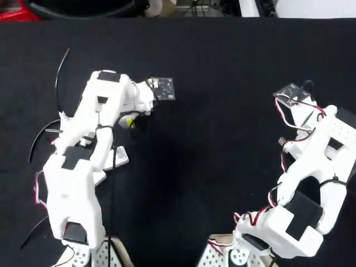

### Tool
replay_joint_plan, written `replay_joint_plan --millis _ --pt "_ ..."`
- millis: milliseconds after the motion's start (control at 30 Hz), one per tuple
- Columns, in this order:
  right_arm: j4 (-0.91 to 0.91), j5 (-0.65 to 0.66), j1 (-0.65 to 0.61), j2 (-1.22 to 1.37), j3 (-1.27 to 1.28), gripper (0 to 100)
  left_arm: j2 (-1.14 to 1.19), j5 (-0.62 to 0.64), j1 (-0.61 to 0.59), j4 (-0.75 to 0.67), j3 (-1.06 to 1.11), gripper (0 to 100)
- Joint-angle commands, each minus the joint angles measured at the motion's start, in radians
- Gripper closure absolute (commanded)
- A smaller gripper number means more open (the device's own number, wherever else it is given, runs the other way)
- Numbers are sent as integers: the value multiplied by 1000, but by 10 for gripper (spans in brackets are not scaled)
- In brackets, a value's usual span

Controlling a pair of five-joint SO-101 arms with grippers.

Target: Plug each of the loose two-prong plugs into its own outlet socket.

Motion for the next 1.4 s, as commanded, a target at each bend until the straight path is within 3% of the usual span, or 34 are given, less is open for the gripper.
replay_joint_plan --millis 0,167,467,700,900,1367 --pt "-5 -14 -21 -36 -4 987 94 -2 8 77 -143 740" --pt "-6 -14 -21 -36 -2 987 198 81 8 95 -242 761" --pt "-8 -14 -21 -36 -4 987 210 112 48 229 -297 970" --pt "-6 -14 -21 -36 -4 987 210 222 88 419 -449 972" --pt "-6 -14 -15 -36 -2 987 210 235 209 612 -533 972" --pt "-51 -8 15 -44 47 987 167 497 435 605 -544 972"
